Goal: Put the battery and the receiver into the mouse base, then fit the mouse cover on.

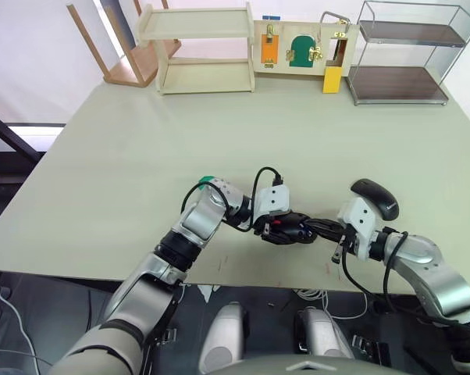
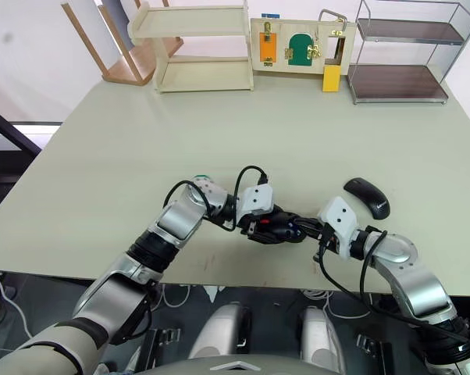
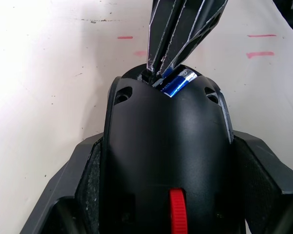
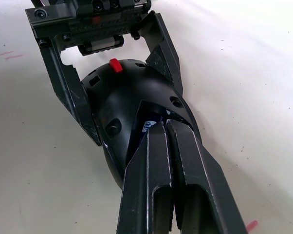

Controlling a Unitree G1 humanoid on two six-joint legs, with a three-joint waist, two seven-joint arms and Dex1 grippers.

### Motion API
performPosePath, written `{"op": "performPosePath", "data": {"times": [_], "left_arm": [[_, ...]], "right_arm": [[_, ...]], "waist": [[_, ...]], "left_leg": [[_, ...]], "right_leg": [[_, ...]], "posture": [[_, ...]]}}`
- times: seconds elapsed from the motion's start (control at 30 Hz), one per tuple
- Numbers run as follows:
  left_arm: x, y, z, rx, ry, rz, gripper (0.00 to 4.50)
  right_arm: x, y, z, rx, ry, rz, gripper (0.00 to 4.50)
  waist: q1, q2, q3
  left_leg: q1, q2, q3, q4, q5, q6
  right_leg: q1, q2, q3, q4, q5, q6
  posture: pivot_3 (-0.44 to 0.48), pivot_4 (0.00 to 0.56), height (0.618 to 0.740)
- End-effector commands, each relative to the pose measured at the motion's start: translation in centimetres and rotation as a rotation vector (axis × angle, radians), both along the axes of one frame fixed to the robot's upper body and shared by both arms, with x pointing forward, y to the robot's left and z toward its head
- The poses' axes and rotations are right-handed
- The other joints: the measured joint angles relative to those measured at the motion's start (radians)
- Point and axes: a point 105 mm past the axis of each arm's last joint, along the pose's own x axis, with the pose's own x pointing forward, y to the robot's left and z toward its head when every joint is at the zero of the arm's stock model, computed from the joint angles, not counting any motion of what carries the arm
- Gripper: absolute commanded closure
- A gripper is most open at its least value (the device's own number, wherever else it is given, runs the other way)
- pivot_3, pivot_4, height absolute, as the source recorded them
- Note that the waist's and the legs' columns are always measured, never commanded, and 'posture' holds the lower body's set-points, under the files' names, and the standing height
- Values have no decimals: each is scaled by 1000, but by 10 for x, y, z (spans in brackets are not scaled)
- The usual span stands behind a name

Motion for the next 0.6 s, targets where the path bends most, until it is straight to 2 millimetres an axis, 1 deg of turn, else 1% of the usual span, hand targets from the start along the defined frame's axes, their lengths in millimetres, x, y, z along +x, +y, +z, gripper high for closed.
{"op": "performPosePath", "data": {"times": [0.03, 0.13, 0.23, 0.37, 0.43, 0.5, 0.6], "left_arm": [[-16, 7, -34, 111, 114, -16, 1532], [-16, 8, -33, 114, 113, -16, 1532], [-16, 9, -33, 116, 110, -13, 1532], [-16, 10, -33, 117, 108, -11, 1532], [-16, 9, -33, 116, 107, -10, 1532], [-16, 9, -33, 115, 106, -9, 1532], [-15, 10, -33, 116, 103, -8, 1532]], "right_arm": [[0, -5, -22, -56, 81, -28, 4432], [1, -8, -35, -72, 156, -67, 4432], [-1, -7, -42, -83, 213, -75, 4432], [-4, -13, -57, -153, 262, -80, 4432], [-4, -12, -55, -146, 249, -74, 4432], [-3, -10, -52, -132, 226, -66, 4432], [-2, -6, -38, -78, 164, -48, 4432]], "waist": [[-1, 0, -2], [-2, -1, -8], [-3, -3, -11], [-4, -6, -16], [-4, -10, -18], [-4, -11, -19], [-4, -11, -19]], "left_leg": [[0, 0, 0, 0, 0, 0], [1, 0, 0, 0, 0, 0], [2, 0, 0, 0, 0, 0], [5, 0, 6, -1, 0, 0], [8, 0, 10, -3, 0, 0], [15, 0, 14, -6, -1, 1], [16, 1, 15, -6, -2, 2]], "right_leg": [[0, 0, 0, 0, 0, 0], [0, 0, 1, 0, 0, 0], [0, 0, 3, 0, 0, 0], [1, 0, 9, 0, 0, 0], [1, 0, 13, 0, -2, 3], [4, -1, 17, 0, -3, 5], [5, -1, 18, 0, -4, 5]], "posture": [[0, 150, 740], [0, 150, 740], [0, 150, 740], [0, 150, 740], [0, 150, 740], [0, 150, 740], [0, 150, 740]]}}
